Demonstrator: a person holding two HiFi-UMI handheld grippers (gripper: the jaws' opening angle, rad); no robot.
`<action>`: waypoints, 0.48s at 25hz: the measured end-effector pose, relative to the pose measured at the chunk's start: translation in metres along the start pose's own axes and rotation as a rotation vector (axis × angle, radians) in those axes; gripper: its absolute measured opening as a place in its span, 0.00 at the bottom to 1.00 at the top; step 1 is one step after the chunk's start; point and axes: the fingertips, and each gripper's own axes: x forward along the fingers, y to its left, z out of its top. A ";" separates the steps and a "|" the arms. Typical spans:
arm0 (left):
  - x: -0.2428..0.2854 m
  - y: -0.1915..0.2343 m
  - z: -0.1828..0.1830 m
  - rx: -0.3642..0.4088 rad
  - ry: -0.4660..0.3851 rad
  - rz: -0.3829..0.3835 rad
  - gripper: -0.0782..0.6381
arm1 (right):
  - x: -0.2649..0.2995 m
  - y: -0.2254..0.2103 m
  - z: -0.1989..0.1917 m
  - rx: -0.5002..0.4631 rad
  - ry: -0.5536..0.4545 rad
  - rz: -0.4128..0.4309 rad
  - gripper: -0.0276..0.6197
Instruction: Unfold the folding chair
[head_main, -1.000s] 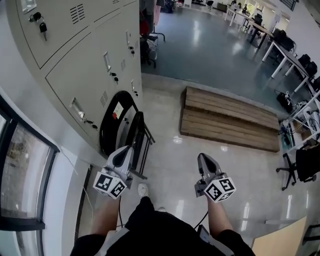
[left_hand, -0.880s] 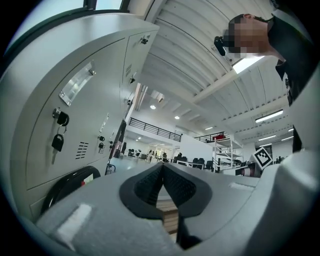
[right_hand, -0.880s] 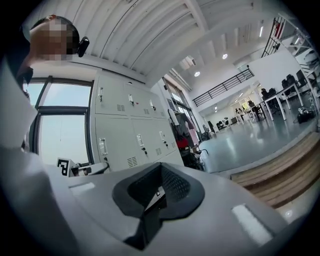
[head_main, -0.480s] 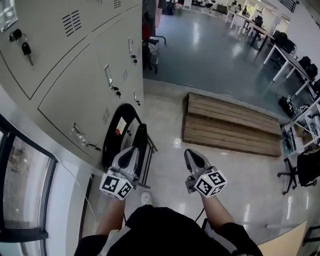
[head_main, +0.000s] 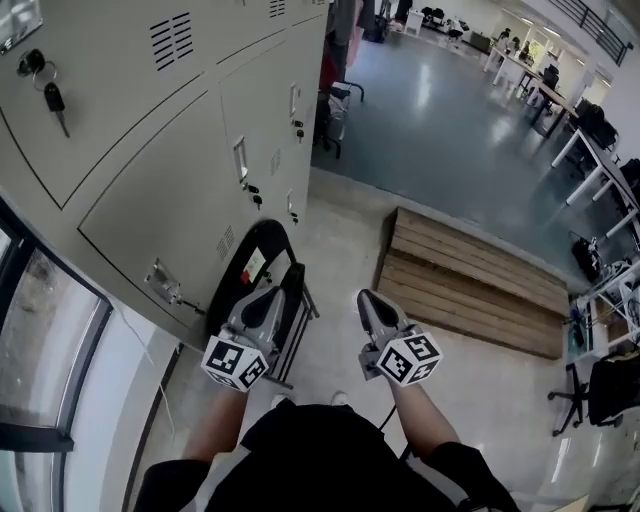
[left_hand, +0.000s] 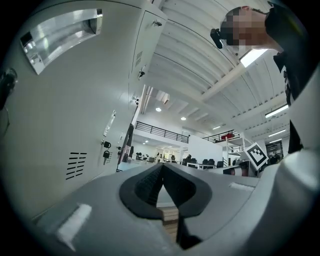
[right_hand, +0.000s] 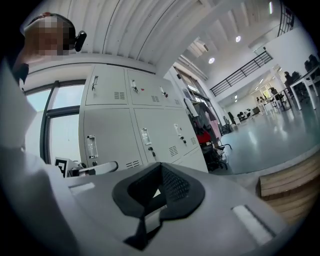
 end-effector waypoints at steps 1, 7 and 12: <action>0.004 0.002 -0.001 0.002 0.002 0.014 0.11 | 0.006 -0.005 -0.001 0.000 0.013 0.014 0.05; 0.007 0.012 -0.001 0.028 0.002 0.175 0.11 | 0.047 -0.021 -0.013 -0.006 0.127 0.153 0.05; -0.010 0.019 -0.014 0.042 0.031 0.319 0.11 | 0.080 -0.027 -0.045 0.019 0.229 0.227 0.05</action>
